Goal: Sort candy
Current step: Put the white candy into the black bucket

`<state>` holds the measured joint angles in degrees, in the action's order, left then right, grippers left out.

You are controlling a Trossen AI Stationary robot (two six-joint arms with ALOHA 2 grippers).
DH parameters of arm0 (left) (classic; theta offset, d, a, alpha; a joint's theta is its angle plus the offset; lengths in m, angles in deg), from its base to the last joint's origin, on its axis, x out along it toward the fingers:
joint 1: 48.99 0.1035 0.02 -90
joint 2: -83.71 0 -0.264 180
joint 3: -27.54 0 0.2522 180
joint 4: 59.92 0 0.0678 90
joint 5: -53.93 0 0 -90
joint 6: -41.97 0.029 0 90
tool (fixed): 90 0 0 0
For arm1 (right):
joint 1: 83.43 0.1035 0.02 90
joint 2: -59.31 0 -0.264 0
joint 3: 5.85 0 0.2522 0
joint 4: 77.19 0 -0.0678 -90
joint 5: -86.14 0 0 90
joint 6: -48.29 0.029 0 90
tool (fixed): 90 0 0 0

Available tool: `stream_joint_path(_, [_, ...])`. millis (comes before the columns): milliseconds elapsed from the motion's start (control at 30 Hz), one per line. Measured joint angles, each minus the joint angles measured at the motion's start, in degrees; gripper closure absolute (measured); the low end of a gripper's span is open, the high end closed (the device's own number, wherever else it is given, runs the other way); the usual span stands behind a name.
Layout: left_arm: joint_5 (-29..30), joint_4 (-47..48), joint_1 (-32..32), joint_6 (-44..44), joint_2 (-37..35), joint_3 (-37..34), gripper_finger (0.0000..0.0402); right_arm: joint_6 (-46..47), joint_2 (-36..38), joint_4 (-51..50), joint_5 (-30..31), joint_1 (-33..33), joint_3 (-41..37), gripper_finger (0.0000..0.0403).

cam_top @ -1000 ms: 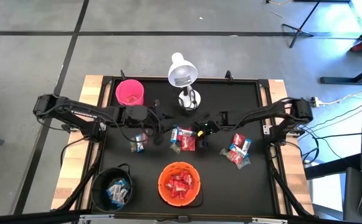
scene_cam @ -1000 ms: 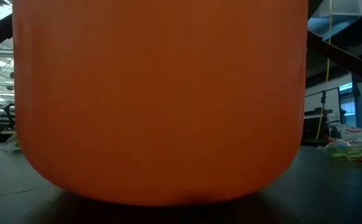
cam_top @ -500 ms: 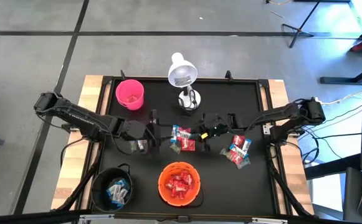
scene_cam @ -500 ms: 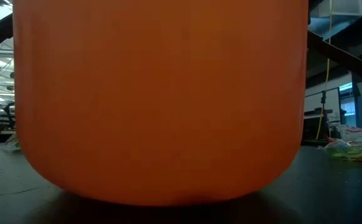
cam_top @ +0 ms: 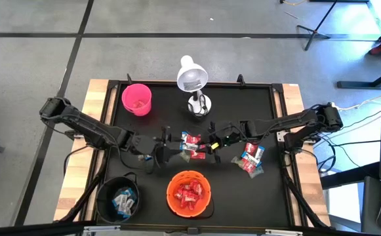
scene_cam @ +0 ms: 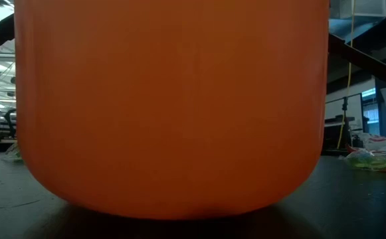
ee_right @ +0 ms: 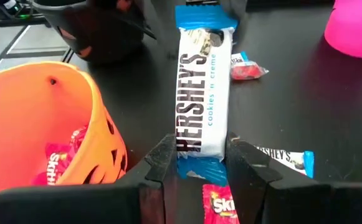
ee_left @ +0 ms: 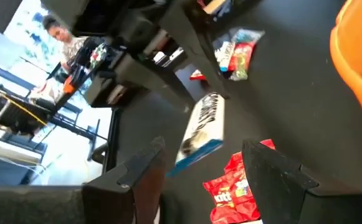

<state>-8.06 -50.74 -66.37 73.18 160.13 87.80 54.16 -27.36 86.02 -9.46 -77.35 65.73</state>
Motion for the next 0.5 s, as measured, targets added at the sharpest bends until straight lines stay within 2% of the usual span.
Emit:
stream_joint_path(300, [0.29,-9.98,-0.48,6.5,5.71,0.0,0.0198,3.45,0.0,0.0,-1.63,0.07,0.0,0.0295])
stream_joint_path(500, [2.75,-11.05,-0.65,8.67,7.6,0.0,0.0208,6.39,0.0,0.13,-5.2,0.04,0.0,0.0295])
